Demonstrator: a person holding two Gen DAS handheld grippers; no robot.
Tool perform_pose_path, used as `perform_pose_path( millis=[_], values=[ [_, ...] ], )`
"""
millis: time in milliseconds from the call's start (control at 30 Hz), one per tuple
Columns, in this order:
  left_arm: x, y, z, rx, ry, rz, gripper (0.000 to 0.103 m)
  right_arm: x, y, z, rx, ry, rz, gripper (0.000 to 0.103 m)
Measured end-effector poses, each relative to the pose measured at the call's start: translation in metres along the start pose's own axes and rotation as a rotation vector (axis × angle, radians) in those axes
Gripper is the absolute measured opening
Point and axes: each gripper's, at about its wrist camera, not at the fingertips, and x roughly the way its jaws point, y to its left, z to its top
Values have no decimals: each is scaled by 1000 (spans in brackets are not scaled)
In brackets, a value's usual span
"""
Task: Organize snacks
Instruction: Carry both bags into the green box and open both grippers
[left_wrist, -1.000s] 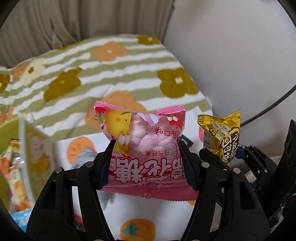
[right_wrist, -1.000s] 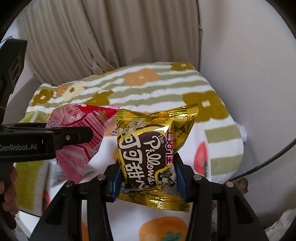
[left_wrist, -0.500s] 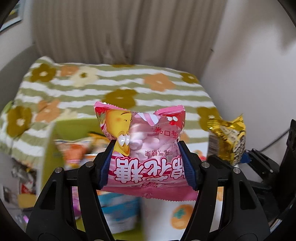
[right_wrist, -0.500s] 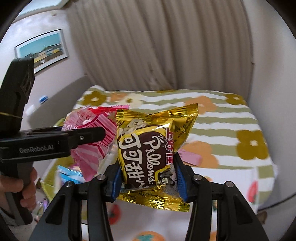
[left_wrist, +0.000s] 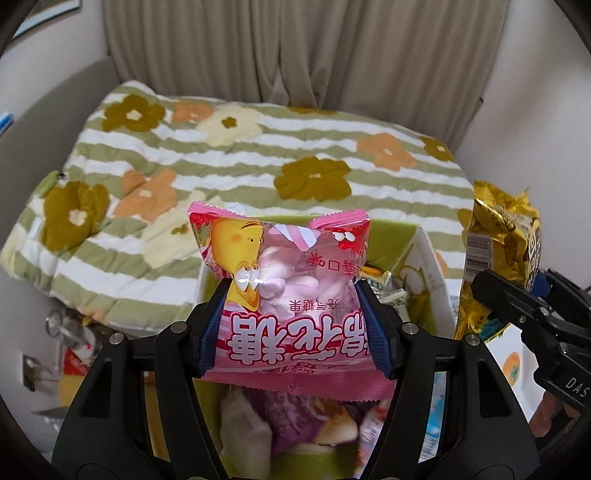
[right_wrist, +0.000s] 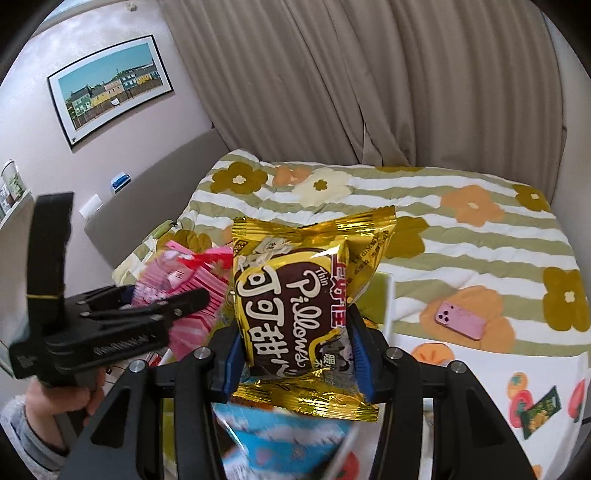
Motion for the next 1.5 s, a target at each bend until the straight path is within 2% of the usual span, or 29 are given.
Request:
perform_pose_path(
  millis=[167, 233, 267, 300, 500, 700, 1033, 1100, 1167, 1267, 1500],
  values=[
    [28, 1, 7, 26, 47, -30, 64, 20, 4, 9, 16, 12, -71, 45],
    [36, 1, 9, 39, 41, -31, 75, 23, -1, 9, 41, 14, -97, 45],
    [40, 2, 9, 43, 42, -33, 92, 26, -3, 9, 50, 21, -106, 45],
    [44, 3, 10, 38, 43, -36, 103, 29, -5, 9, 59, 28, -115, 45],
    [36, 15, -5, 18, 57, -91, 103, 36, -9, 7, 71, 57, -143, 45],
    [23, 25, -17, 12, 47, -79, 103, 42, -9, 13, 63, 73, -153, 45],
    [11, 32, -19, 19, 33, -62, 103, 82, -13, 20, 81, 194, -167, 47],
    [10, 34, -21, 13, 32, -62, 103, 85, -14, 20, 91, 199, -155, 57],
    [9, 36, -22, 6, 32, -61, 103, 83, -15, 20, 107, 184, -155, 103],
    [7, 38, -28, -6, 35, -59, 103, 70, -13, 15, 110, 139, -151, 103],
    [-15, 38, -39, -19, 17, -50, 103, 45, -7, 2, 101, 131, -169, 103]
  ],
)
